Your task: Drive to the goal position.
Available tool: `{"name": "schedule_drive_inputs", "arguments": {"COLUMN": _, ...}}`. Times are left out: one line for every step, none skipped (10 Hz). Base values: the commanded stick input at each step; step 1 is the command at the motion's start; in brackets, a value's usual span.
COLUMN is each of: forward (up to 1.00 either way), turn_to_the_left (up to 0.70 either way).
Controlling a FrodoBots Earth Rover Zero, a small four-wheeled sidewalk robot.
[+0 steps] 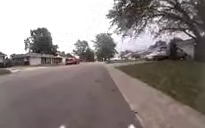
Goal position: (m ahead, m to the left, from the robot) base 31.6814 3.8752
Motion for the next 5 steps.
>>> {"name": "schedule_drive_inputs", "arguments": {"forward": 1.0, "turn_to_the_left": 0.0}}
{"name": "schedule_drive_inputs", "arguments": {"forward": 1.0, "turn_to_the_left": 0.0}}
{"name": "schedule_drive_inputs", "arguments": {"forward": 1.0, "turn_to_the_left": 0.0}}
{"name": "schedule_drive_inputs", "arguments": {"forward": 1.0, "turn_to_the_left": 0.0}}
{"name": "schedule_drive_inputs", "arguments": {"forward": 1.0, "turn_to_the_left": 0.0}}
